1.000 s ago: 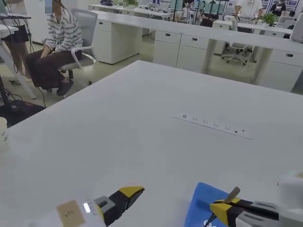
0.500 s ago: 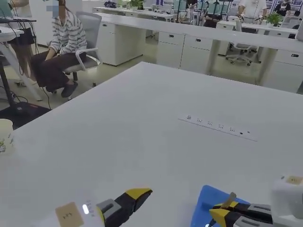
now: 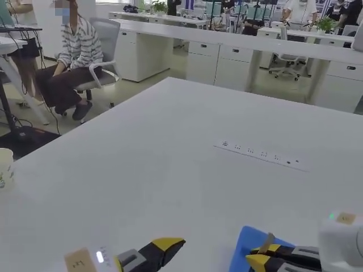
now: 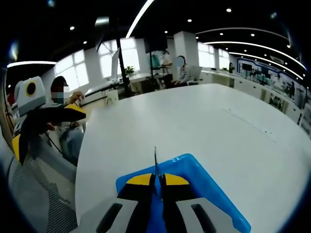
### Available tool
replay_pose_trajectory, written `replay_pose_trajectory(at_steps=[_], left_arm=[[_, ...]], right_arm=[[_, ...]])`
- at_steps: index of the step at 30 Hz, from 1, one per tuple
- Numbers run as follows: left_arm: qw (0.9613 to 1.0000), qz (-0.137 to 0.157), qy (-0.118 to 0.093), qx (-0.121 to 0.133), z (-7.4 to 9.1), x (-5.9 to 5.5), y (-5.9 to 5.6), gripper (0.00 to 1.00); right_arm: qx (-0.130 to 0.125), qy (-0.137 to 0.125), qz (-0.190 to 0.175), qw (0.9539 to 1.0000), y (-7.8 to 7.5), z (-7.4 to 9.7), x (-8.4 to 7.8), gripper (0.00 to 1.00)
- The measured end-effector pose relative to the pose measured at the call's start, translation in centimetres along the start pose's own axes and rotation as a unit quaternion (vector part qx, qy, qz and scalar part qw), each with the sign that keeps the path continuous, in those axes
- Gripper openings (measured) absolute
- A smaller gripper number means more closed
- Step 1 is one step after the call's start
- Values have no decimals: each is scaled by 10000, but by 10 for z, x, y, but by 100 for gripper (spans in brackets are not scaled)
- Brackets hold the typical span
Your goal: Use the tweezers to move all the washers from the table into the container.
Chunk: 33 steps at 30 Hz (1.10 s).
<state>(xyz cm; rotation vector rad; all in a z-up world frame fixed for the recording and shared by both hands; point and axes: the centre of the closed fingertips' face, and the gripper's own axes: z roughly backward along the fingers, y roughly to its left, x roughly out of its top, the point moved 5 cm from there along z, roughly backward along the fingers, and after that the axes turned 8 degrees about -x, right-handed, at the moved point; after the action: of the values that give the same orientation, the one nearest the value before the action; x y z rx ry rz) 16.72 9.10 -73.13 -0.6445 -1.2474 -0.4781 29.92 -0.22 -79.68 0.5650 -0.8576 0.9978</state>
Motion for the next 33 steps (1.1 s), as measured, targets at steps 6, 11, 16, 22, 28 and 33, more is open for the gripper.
replay_pose_trajectory(at_steps=[6,11,16,22,28,33], left_arm=[[9998,-23,152,-96,-1,-3,-3,77],[9995,4,235,-196,-2,-5,-5,76],[9993,10,279,-248,-3,-6,-8,76],[9988,33,356,-340,-4,-8,-10,75],[9982,60,393,-448,-7,-9,-13,74],[9977,63,465,-497,-8,-10,-15,73]], right_arm=[[-19,-95,5,10000,0,6,3,4],[-27,-246,-8,9997,0,15,10,4],[-44,-394,-55,9992,0,26,16,3],[-115,-596,-106,9981,1,39,24,3],[-126,-797,-128,9967,6,53,31,3],[-96,-886,-131,9959,12,65,34,3]])
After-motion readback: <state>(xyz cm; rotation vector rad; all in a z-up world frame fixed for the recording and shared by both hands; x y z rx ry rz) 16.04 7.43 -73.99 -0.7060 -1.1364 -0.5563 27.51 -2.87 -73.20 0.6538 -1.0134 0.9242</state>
